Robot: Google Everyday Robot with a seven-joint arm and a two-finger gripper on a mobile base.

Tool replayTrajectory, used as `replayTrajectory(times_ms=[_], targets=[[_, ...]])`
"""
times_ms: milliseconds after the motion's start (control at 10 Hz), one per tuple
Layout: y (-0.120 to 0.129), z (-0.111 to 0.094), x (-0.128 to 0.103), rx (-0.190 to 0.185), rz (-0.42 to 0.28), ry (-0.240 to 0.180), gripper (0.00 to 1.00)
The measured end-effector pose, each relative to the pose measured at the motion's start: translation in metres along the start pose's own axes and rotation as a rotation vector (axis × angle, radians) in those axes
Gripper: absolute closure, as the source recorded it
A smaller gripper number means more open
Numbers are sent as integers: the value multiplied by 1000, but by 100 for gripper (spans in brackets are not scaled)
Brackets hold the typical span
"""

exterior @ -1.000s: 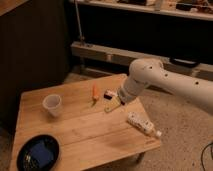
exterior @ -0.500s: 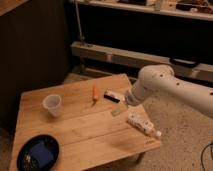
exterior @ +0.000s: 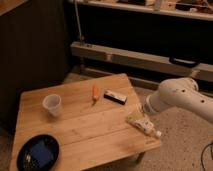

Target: Stand the bottle upright

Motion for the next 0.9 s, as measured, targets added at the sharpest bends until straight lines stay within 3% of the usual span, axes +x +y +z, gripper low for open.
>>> replayTrajectory(times_ms=[300,500,800,900], targets=[[1,0,-2,1,0,0,20],[12,6,-6,-4,-47,15,20],[69,0,-23,5,-108,53,20],[108,-9,-36,25,-148,65,20]])
